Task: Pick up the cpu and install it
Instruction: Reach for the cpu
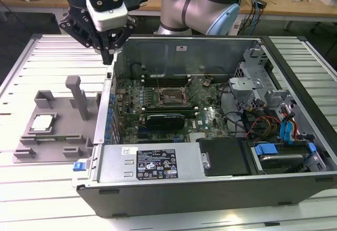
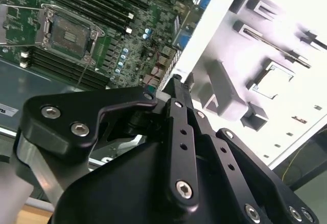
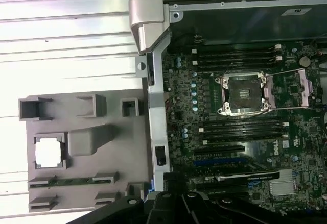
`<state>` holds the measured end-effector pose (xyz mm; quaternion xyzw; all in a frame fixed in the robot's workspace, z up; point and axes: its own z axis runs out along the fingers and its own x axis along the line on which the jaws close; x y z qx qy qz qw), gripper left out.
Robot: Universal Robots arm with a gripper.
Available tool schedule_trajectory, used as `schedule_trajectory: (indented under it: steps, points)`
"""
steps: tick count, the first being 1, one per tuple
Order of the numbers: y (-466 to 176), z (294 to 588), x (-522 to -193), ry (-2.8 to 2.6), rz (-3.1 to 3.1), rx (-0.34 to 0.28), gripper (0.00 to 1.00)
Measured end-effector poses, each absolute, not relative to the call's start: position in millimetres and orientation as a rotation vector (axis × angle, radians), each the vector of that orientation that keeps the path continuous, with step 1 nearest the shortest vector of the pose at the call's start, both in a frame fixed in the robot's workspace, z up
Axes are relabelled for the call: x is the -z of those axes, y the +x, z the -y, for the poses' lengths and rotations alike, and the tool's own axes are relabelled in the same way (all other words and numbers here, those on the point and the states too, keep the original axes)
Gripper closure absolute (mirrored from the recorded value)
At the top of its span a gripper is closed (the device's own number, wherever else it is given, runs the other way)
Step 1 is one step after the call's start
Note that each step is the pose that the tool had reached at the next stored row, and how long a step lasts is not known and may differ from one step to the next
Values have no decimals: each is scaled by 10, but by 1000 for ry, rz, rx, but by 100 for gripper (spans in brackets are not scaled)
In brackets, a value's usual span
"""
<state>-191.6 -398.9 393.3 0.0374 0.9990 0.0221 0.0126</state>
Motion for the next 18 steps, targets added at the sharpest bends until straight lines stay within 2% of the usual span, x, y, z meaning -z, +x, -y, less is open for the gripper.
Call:
schedule_trajectory:
  steps: [18]
  points:
    - [-2437,3988,-3933,116,-3111,-69,89]
